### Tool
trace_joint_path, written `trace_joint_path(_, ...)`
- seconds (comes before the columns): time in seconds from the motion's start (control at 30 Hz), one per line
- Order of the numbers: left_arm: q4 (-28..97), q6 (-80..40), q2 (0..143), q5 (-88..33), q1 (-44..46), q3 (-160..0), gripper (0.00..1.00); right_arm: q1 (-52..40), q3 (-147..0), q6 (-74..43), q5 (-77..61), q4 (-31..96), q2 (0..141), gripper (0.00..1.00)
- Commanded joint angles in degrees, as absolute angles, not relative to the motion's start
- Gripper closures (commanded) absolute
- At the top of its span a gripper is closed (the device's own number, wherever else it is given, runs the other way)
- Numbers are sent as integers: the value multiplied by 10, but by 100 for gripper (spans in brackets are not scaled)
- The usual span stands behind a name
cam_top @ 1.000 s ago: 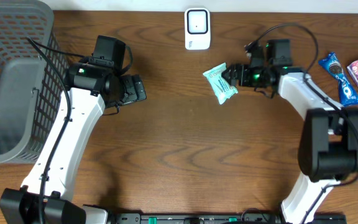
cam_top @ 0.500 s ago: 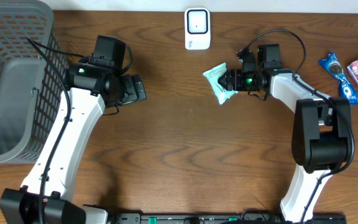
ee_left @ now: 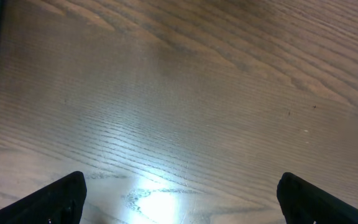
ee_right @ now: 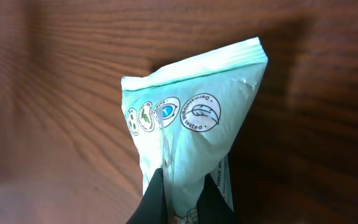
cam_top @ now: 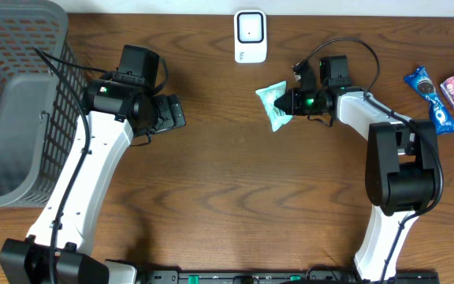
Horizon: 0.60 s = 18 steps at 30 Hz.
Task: Scan the item barcode
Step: 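Hold the mint-green bag in front of the scanner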
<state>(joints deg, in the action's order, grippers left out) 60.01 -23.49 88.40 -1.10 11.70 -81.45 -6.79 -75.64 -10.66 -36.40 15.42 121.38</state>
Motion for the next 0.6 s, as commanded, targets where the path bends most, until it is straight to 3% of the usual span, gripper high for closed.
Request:
trace_joint_path(0.0,602,-225,885,-4,115,-813,2,-74,-764,-148,-402,160,1208,99)
trace_joint_path(0.13,602,-225,885,-4,115,-813,2,-83,-772,-240,-411,109,1177,99)
trace_joint_path(0.23,602,-225,885,-4,115,-813,2,-100,-772,-344,-405,-14,1176,99)
trace_joint_path(0.37,602,-225,885,-4,115,-813,2,-124,-772,-452,-326,-157,1176,99)
trace_joint_path(0.57,602,-225,885,-4,115,-813,2,-165,-773,-490,-147,-229,1176,99)
